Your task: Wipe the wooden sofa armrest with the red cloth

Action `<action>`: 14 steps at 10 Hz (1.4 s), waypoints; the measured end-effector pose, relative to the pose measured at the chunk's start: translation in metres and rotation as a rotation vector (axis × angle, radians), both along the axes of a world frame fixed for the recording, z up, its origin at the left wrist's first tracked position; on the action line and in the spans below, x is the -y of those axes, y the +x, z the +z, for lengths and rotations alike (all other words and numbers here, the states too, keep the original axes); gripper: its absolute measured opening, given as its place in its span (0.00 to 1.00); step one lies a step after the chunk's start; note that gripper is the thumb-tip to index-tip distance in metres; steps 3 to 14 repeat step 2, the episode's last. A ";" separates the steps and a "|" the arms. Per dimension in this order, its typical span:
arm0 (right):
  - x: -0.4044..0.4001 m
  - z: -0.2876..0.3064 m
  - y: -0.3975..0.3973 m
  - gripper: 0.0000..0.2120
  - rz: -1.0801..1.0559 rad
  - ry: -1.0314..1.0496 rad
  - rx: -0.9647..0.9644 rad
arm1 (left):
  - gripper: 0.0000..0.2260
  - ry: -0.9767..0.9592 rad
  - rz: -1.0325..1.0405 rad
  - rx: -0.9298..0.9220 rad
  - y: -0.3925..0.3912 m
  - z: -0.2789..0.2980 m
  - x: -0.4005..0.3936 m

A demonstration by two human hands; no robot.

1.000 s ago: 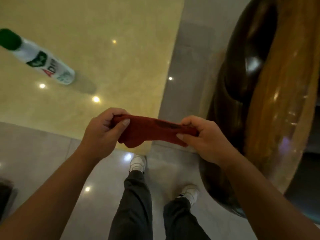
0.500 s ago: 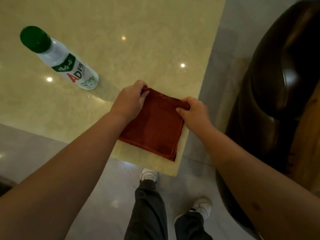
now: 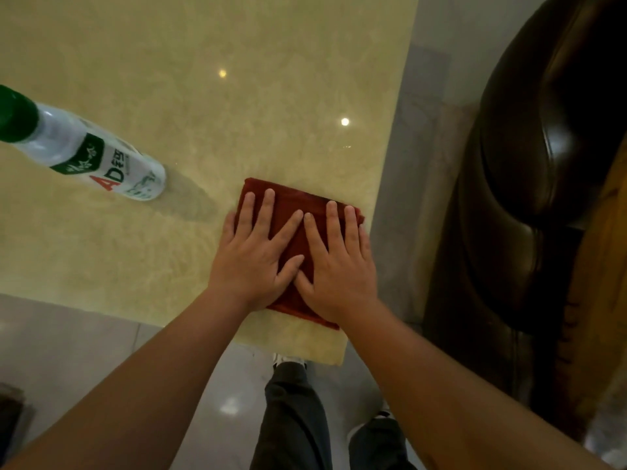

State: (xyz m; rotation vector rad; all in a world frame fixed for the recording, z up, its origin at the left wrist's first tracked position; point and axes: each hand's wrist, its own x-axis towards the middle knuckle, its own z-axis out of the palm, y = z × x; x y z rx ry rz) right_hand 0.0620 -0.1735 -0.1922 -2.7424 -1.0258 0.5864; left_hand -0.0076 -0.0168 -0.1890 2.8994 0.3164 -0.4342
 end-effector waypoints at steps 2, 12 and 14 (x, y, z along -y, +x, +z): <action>0.000 0.013 0.007 0.39 0.067 -0.037 -0.049 | 0.35 0.000 0.034 -0.213 0.016 0.024 0.005; 0.000 0.013 0.007 0.39 0.067 -0.037 -0.049 | 0.35 0.000 0.034 -0.213 0.016 0.024 0.005; 0.000 0.013 0.007 0.39 0.067 -0.037 -0.049 | 0.35 0.000 0.034 -0.213 0.016 0.024 0.005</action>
